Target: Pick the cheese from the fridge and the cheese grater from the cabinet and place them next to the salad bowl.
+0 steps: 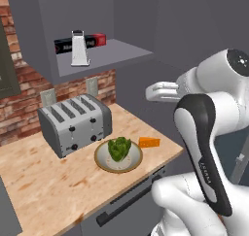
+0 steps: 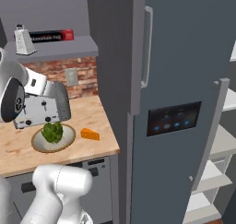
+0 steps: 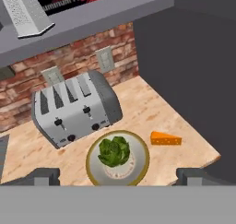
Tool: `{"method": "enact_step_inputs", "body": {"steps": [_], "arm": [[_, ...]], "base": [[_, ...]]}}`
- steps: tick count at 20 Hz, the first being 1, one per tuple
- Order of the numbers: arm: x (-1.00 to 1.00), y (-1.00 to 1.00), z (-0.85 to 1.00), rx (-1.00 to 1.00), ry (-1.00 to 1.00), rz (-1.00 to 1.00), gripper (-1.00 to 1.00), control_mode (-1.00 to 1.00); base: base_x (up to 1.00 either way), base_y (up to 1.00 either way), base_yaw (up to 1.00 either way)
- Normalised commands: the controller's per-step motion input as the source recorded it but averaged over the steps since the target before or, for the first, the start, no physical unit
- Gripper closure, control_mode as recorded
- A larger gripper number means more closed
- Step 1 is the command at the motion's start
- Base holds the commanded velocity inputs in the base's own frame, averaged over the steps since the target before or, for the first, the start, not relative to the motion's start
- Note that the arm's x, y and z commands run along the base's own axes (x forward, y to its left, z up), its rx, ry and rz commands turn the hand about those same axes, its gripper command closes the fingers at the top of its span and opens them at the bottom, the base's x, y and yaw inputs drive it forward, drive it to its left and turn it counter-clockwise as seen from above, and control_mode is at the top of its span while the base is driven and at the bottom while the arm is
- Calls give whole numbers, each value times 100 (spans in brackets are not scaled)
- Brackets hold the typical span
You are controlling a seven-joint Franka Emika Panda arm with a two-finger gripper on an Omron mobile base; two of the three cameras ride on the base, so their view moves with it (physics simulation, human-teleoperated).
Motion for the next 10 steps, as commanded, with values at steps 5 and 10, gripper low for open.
{"method": "enact_step_inputs", "body": {"steps": [5, 10], "arm": [[-28, 2, 37, 1, -20, 0, -100, -100], [-3, -1, 31, 3, -17, 0, -100, -100]], "base": [[0, 0, 0], [0, 0, 0]]}}
